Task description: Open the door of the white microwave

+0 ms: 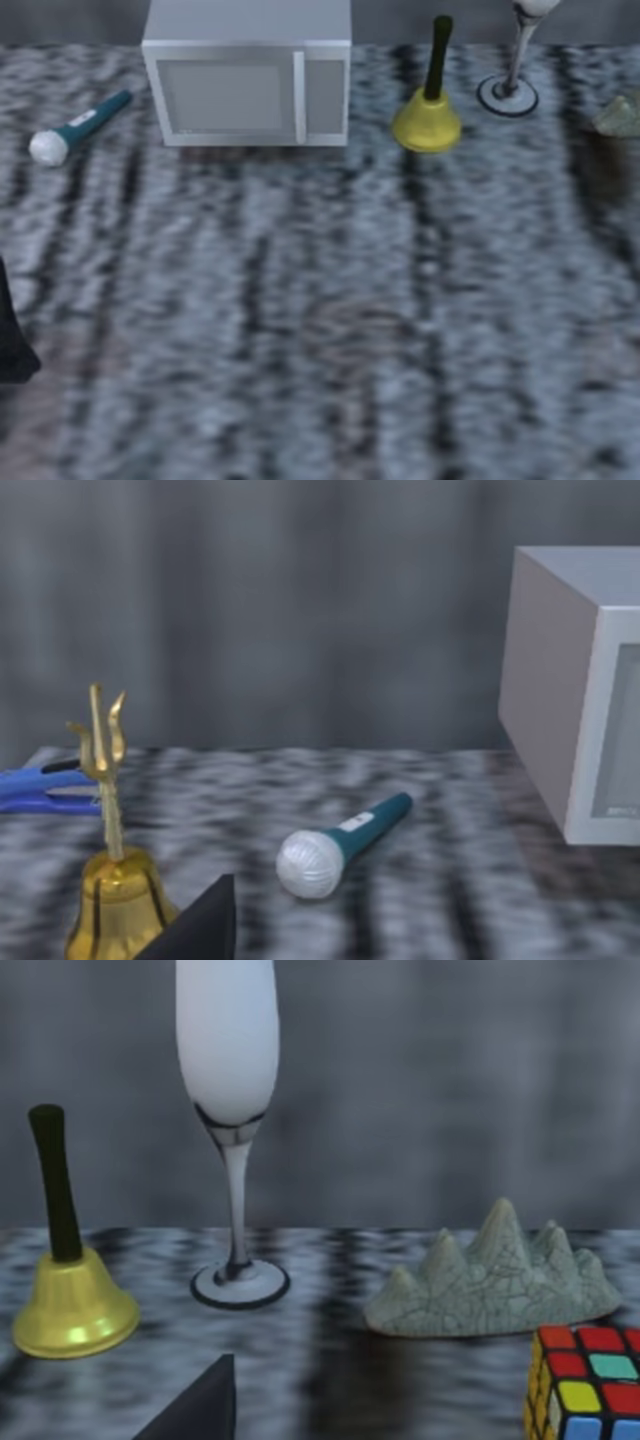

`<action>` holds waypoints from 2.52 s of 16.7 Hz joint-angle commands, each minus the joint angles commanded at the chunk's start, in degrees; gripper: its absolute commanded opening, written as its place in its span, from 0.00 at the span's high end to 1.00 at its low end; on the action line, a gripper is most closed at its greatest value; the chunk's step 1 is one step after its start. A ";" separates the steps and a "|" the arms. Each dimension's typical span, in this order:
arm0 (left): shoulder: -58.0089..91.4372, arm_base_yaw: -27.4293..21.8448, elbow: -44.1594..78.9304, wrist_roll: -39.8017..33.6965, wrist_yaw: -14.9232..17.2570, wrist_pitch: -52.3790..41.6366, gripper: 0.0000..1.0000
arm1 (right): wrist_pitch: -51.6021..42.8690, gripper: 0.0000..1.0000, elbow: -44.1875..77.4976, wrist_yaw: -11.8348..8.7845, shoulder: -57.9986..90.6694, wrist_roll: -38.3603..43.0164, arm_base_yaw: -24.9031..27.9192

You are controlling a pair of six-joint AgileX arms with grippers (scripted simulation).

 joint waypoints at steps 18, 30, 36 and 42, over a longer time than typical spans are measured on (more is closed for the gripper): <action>71.59 -21.26 58.18 -17.45 -13.24 -21.09 0.00 | 0.00 0.00 0.00 0.00 0.00 0.00 0.00; 115.95 -34.82 95.58 -29.14 -21.29 -33.69 0.00 | 0.00 0.00 0.00 0.00 0.00 0.00 0.00; 116.53 -34.68 96.00 -29.14 -21.24 -33.56 0.00 | 0.00 0.00 0.00 0.00 0.00 0.00 0.00; 127.33 -32.11 100.84 -26.72 -19.53 -27.21 0.00 | 0.00 0.00 0.00 0.00 0.00 0.00 0.00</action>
